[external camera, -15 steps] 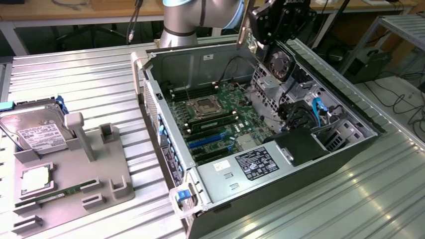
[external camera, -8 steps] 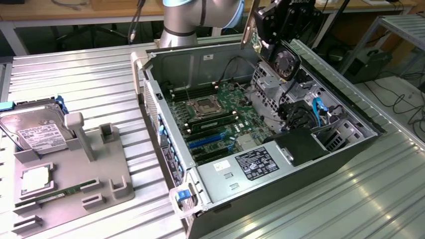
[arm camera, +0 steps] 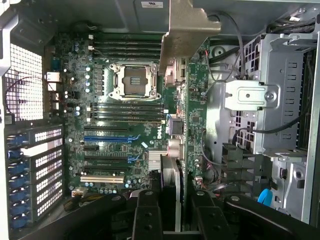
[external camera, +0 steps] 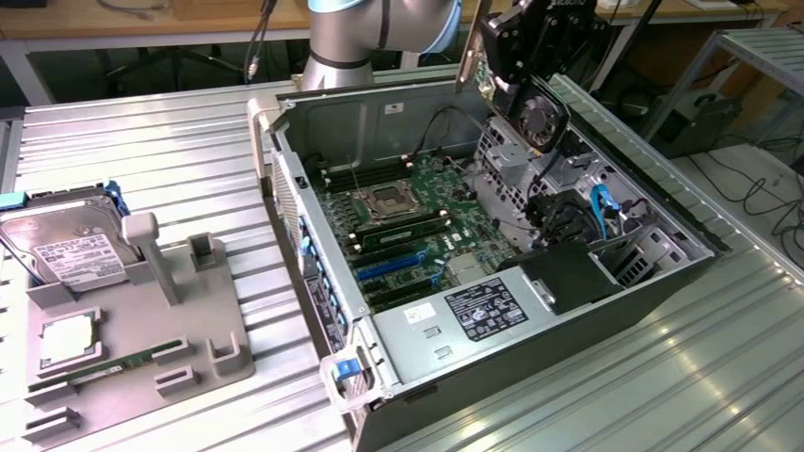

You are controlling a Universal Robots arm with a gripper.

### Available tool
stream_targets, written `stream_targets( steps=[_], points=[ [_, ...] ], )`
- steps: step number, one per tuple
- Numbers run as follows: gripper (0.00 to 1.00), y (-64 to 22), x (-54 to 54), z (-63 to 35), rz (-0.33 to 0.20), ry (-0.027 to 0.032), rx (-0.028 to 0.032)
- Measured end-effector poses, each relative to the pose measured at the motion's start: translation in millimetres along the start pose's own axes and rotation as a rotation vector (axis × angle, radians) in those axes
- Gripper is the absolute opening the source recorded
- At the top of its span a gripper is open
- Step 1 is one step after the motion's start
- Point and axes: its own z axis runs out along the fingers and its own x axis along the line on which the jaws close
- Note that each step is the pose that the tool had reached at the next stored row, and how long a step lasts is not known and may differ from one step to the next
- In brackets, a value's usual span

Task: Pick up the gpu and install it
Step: 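Insert the gpu into the slot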

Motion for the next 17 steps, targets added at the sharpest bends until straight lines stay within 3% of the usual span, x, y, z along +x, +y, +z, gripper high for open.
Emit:
stream_targets(
  steps=[8, 17],
  points=[
    [0.28, 0.0, 0.0, 0.0, -0.019, -0.0001, -0.0001],
    [0.28, 0.0, 0.0, 0.0, -0.097, -0.0003, -0.0004]
  ],
)
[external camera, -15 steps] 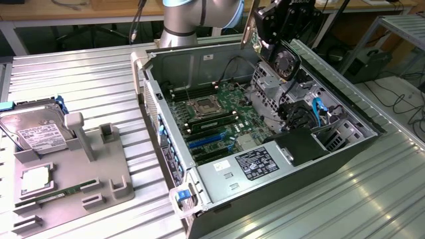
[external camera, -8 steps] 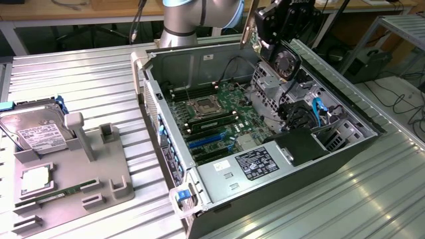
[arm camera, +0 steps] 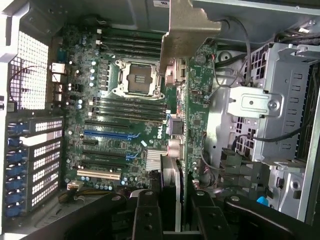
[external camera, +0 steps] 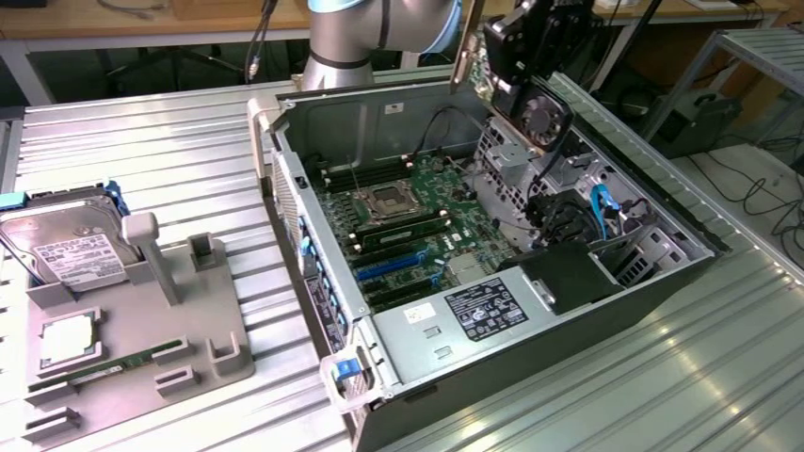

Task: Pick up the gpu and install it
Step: 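Insert the gpu into the slot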

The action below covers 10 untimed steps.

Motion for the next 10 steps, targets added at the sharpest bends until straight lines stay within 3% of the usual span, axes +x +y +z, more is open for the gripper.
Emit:
stream_targets(
  steps=[10],
  points=[
    [0.28, 0.0, 0.0, 0.0, -0.133, -0.0005, -0.0006]
  ],
)
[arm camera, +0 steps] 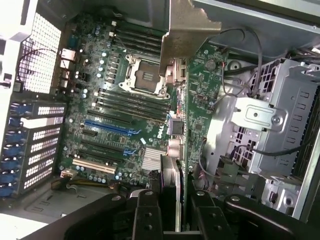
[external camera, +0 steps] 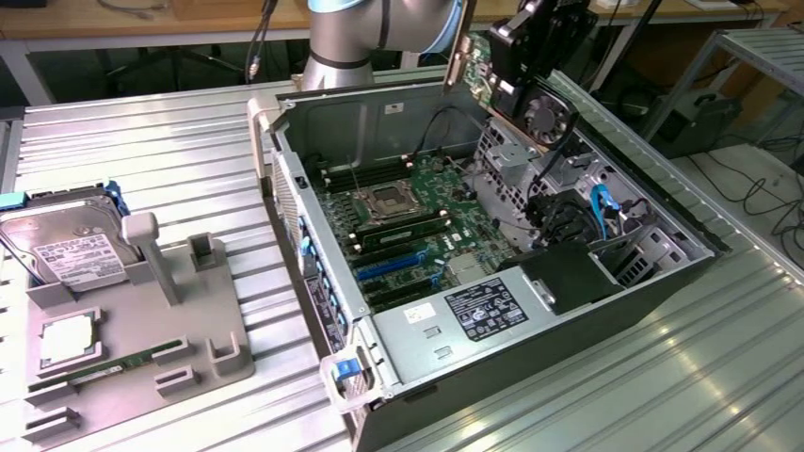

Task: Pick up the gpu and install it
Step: 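Insert the gpu into the slot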

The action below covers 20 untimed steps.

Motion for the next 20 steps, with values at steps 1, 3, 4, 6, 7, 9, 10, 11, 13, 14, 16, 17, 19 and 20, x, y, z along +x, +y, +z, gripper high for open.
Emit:
stream_targets(
  steps=[1, 3, 4, 6, 7, 9, 10, 11, 13, 14, 16, 17, 19, 20],
  points=[
    [0.28, 0.0, 0.0, 0.0, -0.009, -0.0001, -0.0001],
    [0.28, 0.0, 0.0, 0.0, -0.037, -0.0002, -0.0002],
    [0.28, 0.0, 0.0, 0.0, -0.046, -0.0002, -0.0002],
    [0.28, 0.0, 0.0, 0.0, -0.063, -0.0002, -0.0003],
    [0.28, 0.0, 0.0, 0.0, -0.072, -0.0003, -0.0003],
    [0.28, 0.0, 0.0, 0.0, -0.089, -0.0003, -0.0004],
    [0.28, 0.0, 0.0, 0.0, -0.098, -0.0004, -0.0005],
    [0.28, 0.0, 0.0, 0.0, -0.107, -0.0004, -0.0005],
    [0.28, 0.0, 0.0, 0.0, -0.125, -0.0005, -0.0006],
    [0.28, 0.0, 0.0, 0.0, -0.134, -0.0005, -0.0006],
    [0.28, 0.0, 0.0, 0.0, -0.160, -0.0006, -0.0008],
    [0.28, 0.0, 0.0, 0.0, -0.171, -0.0006, -0.0008],
    [0.28, 0.0, 0.0, 0.0, -0.193, -0.0008, -0.0009],
    [0.28, 0.0, 0.1, 0.0, -0.204, -0.0007, -0.0009]
  ],
)
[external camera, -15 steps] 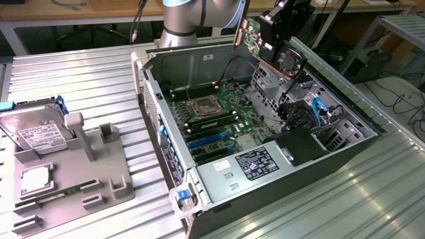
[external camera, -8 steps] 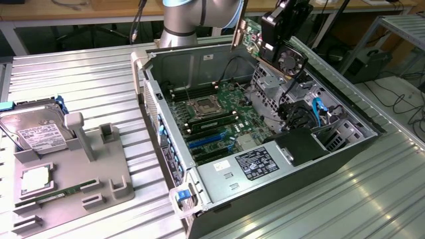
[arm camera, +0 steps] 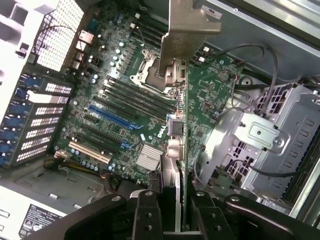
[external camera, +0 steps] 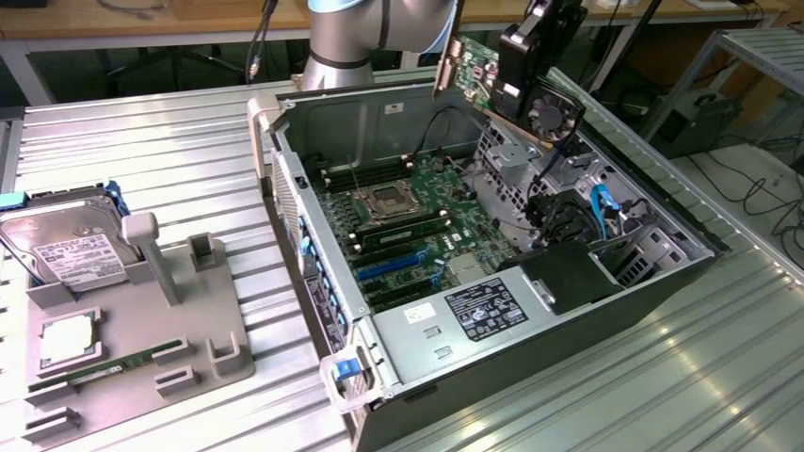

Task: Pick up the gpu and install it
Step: 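Insert the gpu into the slot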

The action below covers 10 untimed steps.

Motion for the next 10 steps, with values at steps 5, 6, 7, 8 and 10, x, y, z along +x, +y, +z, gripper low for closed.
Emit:
stream_targets(
  steps=[5, 6, 7, 8, 10],
  points=[
    [0.28, 0.1, 0.2, 0.0, -0.066, -0.0003, -0.0004],
    [0.28, 0.1, 0.2, 0.0, -0.079, -0.0004, -0.0004],
    [0.28, 0.1, 0.2, 0.0, -0.092, -0.0004, -0.0004],
    [0.28, 0.1, 0.2, 0.0, -0.105, -0.0004, -0.0005],
    [0.28, 0.1, 0.3, 0.0, -0.136, -0.0006, -0.0007]
  ],
)
